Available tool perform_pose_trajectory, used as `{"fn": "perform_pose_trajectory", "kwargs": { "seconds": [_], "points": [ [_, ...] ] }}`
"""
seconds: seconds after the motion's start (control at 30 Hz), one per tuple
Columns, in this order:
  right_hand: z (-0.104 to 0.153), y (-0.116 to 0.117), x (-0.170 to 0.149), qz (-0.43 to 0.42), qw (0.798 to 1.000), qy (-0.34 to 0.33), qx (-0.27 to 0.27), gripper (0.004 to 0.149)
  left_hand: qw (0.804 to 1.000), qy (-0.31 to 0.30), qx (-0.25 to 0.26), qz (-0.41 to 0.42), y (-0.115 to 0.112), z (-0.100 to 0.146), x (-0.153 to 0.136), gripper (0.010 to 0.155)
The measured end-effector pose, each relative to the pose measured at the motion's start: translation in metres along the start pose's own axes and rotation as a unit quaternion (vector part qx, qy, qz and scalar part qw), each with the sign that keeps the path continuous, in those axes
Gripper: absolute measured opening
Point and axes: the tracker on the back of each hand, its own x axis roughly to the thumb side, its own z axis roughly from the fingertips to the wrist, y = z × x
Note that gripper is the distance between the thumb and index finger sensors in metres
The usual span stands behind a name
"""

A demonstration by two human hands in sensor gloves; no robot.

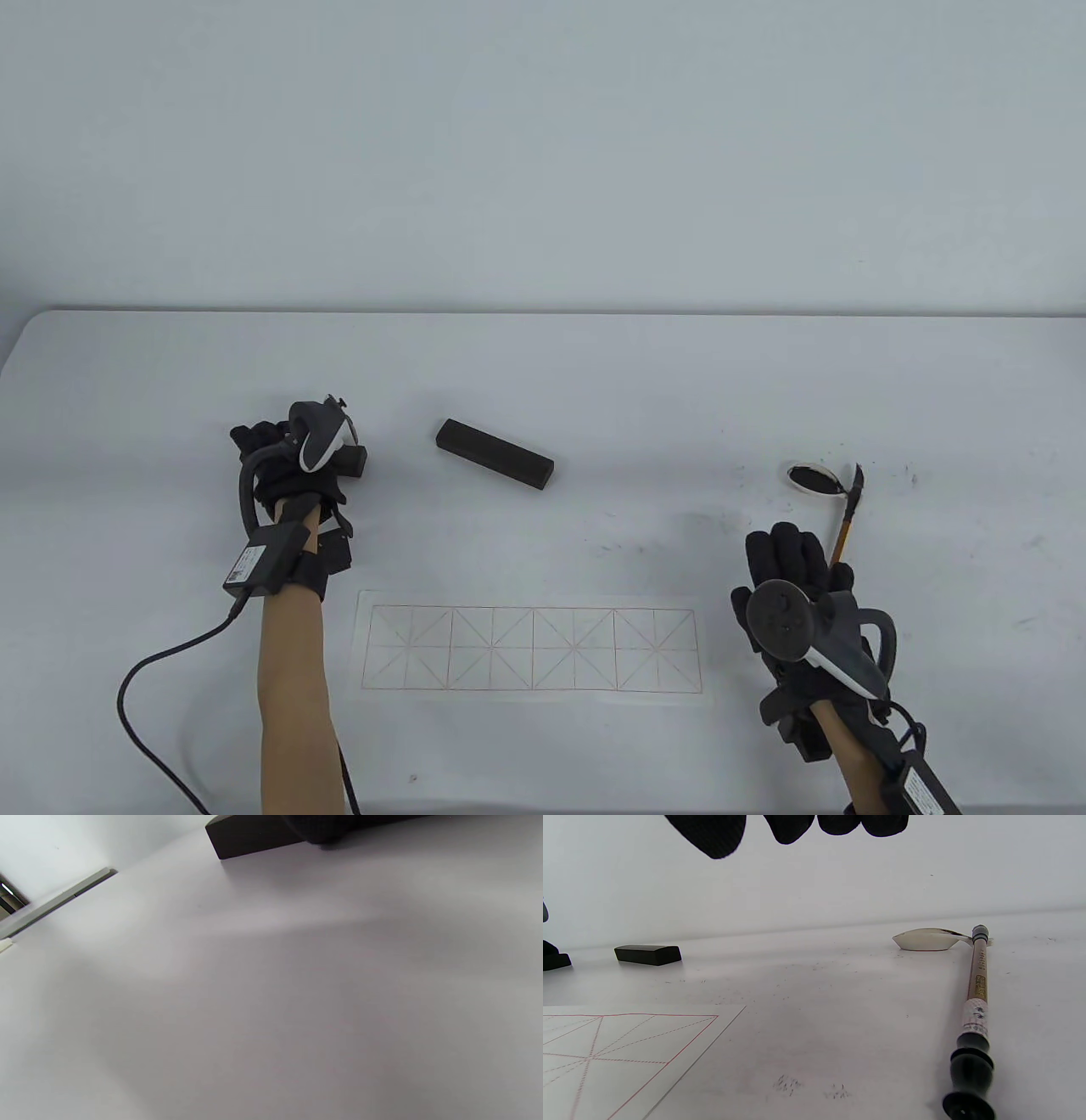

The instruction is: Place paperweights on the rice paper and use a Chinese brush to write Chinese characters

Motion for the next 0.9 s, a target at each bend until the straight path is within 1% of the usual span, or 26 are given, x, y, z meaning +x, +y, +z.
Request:
{"fn": "perform_pose_trajectory", "kwargs": {
  "seconds": [0.13, 0.33, 0.43, 0.5, 0.57, 0.67, 0.73, 0.77, 0.83, 0.9],
  "points": [
    [0.001, -0.003, 0.001, -0.002, 1.0, -0.003, -0.005, 0.067, 1.0, -0.002, 0.017, -0.014, 0.0, 0.0, 0.0, 0.071],
    [0.003, -0.007, 0.002, -0.01, 1.0, -0.008, -0.015, 0.067, 0.999, -0.023, 0.029, -0.004, -0.003, 0.003, -0.008, 0.071],
    [0.004, -0.01, 0.003, -0.012, 1.0, -0.01, -0.021, 0.067, 0.997, -0.048, 0.064, -0.005, -0.007, 0.009, -0.012, 0.071],
    [0.005, -0.012, 0.003, -0.014, 1.0, -0.011, -0.026, 0.067, 0.994, -0.06, 0.089, -0.007, -0.005, 0.015, -0.017, 0.071],
    [0.006, -0.012, 0.002, -0.015, 0.999, -0.011, -0.028, 0.067, 0.991, -0.071, 0.111, -0.007, 0.0, 0.024, -0.025, 0.071],
    [0.005, -0.011, 0.001, -0.015, 0.999, -0.01, -0.03, 0.067, 0.983, -0.091, 0.156, -0.015, 0.011, 0.048, -0.041, 0.071],
    [0.005, -0.01, 0.001, -0.015, 0.999, -0.01, -0.032, 0.067, 0.974, -0.114, 0.195, -0.016, 0.019, 0.068, -0.052, 0.071],
    [0.005, -0.01, 0.001, -0.015, 0.999, -0.01, -0.033, 0.067, 0.97, -0.124, 0.206, -0.018, 0.021, 0.075, -0.056, 0.071],
    [0.006, -0.01, 0.001, -0.016, 0.999, -0.012, -0.034, 0.067, 0.959, -0.153, 0.237, -0.029, 0.026, 0.098, -0.067, 0.071],
    [0.007, -0.01, 0.002, -0.017, 0.999, -0.014, -0.037, 0.067, 0.95, -0.169, 0.262, -0.023, 0.029, 0.116, -0.074, 0.071]
  ]
}}
